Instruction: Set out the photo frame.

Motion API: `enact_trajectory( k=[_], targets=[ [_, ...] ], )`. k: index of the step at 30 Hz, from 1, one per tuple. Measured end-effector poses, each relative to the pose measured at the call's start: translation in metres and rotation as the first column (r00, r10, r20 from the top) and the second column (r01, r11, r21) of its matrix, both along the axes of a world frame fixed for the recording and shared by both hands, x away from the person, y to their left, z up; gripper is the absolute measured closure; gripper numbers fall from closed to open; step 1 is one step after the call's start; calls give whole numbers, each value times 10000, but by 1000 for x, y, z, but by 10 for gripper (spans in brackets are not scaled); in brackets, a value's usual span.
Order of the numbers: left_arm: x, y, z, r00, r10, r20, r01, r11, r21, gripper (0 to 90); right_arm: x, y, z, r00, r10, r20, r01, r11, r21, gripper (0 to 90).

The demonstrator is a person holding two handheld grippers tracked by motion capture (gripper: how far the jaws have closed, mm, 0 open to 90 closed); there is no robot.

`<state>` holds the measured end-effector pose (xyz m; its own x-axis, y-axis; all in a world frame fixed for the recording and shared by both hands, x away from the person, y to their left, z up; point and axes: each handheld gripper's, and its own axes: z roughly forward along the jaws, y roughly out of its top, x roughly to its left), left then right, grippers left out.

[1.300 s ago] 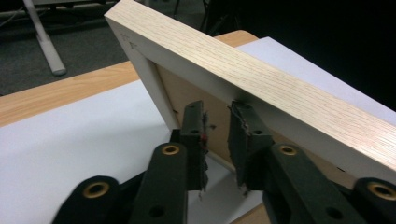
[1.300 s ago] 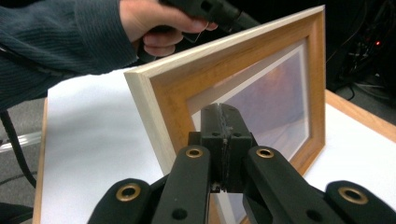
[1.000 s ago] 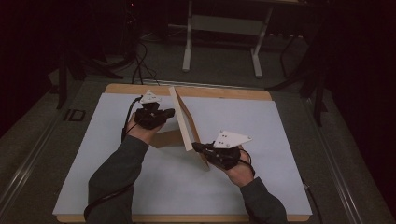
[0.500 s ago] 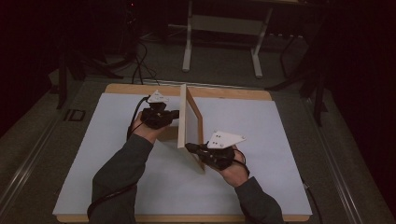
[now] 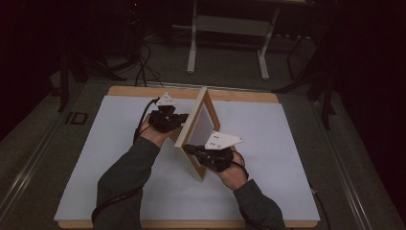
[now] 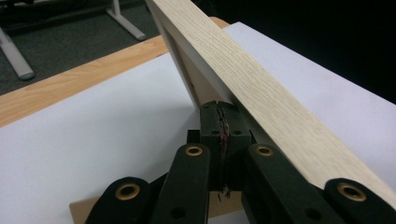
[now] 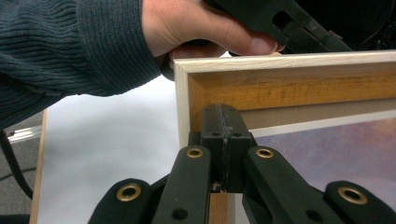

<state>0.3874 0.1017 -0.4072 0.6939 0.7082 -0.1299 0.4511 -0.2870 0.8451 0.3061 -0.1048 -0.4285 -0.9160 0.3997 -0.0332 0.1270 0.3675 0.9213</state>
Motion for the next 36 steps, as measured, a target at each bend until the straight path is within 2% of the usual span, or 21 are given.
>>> enact_trajectory(
  k=[12, 22, 24, 27, 32, 34, 35, 36],
  targets=[
    [2, -8, 4, 9991, -427, -39, 428, 9990, 143, 900, 5, 12, 1, 9998, -197, 3, 197, 9998, 37, 898],
    [5, -7, 4, 9980, -605, -205, 606, 9982, 15, 900, 7, 14, 3, 9991, -422, 88, 421, 9991, 93, 898],
    [5, -6, 3, 9980, -599, -184, 598, 9982, -92, 900, 7, 14, 3, 9989, -445, 160, 444, 9990, 60, 898],
    [5, -3, 2, 9986, -472, -228, 460, 9978, -477, 890, 7, 13, 2, 9983, -550, 174, 551, 9985, -10, 897],
    [1, 8, 4, 9997, -52, -253, 30, 9961, -879, 782, 8, 6, -2, 9974, -718, 110, 718, 9974, -11, 880],
    [-3, 14, 6, 9996, 99, -276, -131, 9930, -1171, 714, 10, 2, -3, 9967, -805, 78, 805, 9968, -31, 863],
    [-3, 14, 6, 9996, 99, -276, -131, 9930, -1171, 688, 10, 2, -3, 9967, -805, 78, 805, 9968, -31, 863],
    [-9, 21, 9, 9992, 272, -298, -313, 9889, -1456, 688, 11, 0, -3, 9963, -861, 66, 861, 9963, -49, 856]
  ],
)
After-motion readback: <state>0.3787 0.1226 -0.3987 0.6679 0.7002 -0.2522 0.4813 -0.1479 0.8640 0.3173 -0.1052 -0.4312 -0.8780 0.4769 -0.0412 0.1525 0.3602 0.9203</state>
